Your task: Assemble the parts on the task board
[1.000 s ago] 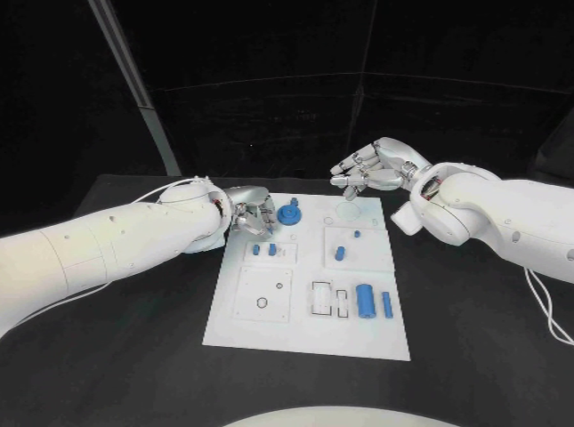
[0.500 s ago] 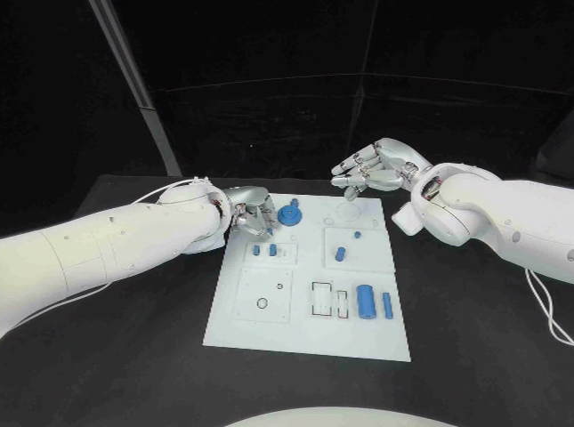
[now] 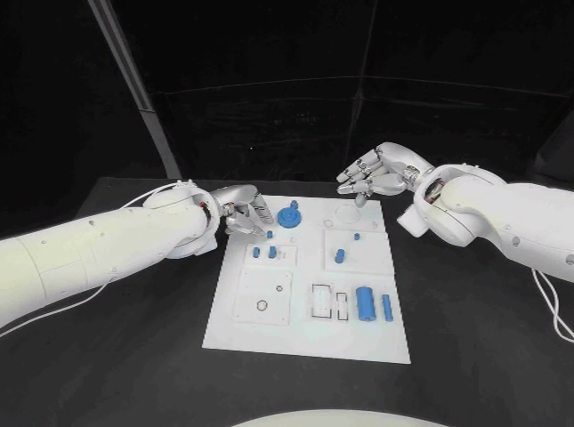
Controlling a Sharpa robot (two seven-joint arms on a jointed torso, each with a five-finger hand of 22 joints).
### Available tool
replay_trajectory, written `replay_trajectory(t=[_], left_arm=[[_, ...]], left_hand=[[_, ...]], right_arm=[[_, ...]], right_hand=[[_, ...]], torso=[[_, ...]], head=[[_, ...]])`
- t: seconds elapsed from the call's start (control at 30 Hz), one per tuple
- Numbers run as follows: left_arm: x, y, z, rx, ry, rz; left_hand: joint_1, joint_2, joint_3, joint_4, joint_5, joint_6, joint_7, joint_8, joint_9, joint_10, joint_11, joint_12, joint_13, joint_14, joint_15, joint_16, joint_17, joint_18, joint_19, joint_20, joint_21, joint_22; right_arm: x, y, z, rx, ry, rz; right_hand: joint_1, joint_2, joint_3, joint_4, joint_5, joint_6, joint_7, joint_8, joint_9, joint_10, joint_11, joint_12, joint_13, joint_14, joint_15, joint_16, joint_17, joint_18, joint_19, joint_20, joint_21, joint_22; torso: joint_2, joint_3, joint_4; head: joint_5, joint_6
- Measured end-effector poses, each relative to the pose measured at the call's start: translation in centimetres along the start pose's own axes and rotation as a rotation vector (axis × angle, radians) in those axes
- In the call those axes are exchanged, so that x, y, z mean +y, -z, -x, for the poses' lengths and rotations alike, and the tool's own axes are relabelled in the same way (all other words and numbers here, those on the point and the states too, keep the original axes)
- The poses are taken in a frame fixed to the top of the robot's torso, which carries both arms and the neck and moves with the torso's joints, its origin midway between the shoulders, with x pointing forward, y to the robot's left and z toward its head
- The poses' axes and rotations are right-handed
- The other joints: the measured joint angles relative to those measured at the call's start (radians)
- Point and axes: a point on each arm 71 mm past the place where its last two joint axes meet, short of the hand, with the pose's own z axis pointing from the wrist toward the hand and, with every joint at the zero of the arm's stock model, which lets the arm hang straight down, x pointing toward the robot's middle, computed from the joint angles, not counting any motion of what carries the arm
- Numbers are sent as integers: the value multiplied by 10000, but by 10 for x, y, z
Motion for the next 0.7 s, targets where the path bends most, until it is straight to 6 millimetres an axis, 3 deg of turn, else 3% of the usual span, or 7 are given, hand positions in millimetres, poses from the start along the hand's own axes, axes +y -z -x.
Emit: replay_trajectory(t=[0.1,0.17,0.4,0.5,0.6,0.63,0.7], left_arm=[[6,10,3,-98,870,-65],[10,18,7,-211,1628,-173],[21,40,18,-850,4024,-471],[21,46,21,-1249,5337,-750],[17,50,23,-1608,6839,-1139],[15,51,23,-1708,7293,-1259],[11,52,23,-1885,8150,-1473]], left_hand=[[0,0,-89,63,0,107,-5,0,0,135,-3,96,4,0,0,0,-73,0,0,0,-41,-30],[0,0,-171,90,0,200,10,0,14,239,-39,189,14,0,0,0,-134,1,0,0,-72,-61],[-95,95,-207,127,0,467,-5,2,23,618,-60,393,24,0,0,0,-278,0,-1,0,-234,-234],[-180,180,-180,215,0,594,-27,48,23,802,-124,471,24,-130,15,-141,-537,0,-244,-11,-568,-568],[-278,278,-249,339,0,662,-95,48,23,970,-140,562,16,-351,-20,-365,-969,18,-517,-22,-993,-1014],[-285,285,-278,370,0,660,-93,48,23,1013,-170,580,14,-457,-25,-473,-1170,157,-635,-27,-1175,-1213],[-320,321,-348,439,0,684,-117,48,22,1152,-205,668,14,-685,-42,-721,-1636,162,-912,-38,-1601,-1652]], right_arm=[[-4,3,2,87,738,-84],[-6,5,4,163,1359,-153],[-12,14,0,492,3283,-373],[-13,19,-4,628,4121,-416],[-14,23,-12,764,4846,-427],[-15,24,-14,806,5038,-423],[-16,25,-20,885,5393,-423]], right_hand=[[194,87,101,-183,-56,243,-140,67,0,170,-169,52,-56,101,-185,568,408,0,370,-254,556,323],[260,117,135,-276,-56,310,-205,67,-3,203,-202,52,-102,86,-198,950,692,0,446,-330,862,522],[374,137,320,-512,-199,489,-276,67,-28,274,-272,52,-215,105,-289,2215,1581,0,439,-368,1882,1234],[417,181,440,-633,-469,586,-317,-13,-28,271,-275,52,-228,69,-325,2815,1977,1,521,-472,3039,2495],[425,188,605,-772,-639,672,-338,-93,-28,237,-309,1,-228,69,-324,3469,2378,-162,603,-453,4300,3902],[425,189,658,-788,-665,672,-339,-133,-28,237,-309,-4,-228,68,-324,3591,2460,-162,603,-453,4511,4127],[422,186,719,-848,-695,673,-339,-160,-40,202,-344,-16,-239,69,-324,3761,2569,-162,603,-453,4788,4415]], torso=[[-4,0,0],[-5,1,1],[-4,2,1],[1,2,1],[7,-3,-3],[7,-5,-9],[8,-10,-18]], head=[[-18,29],[-32,55],[-78,125],[-144,153],[-198,177],[-211,182],[-244,193]])
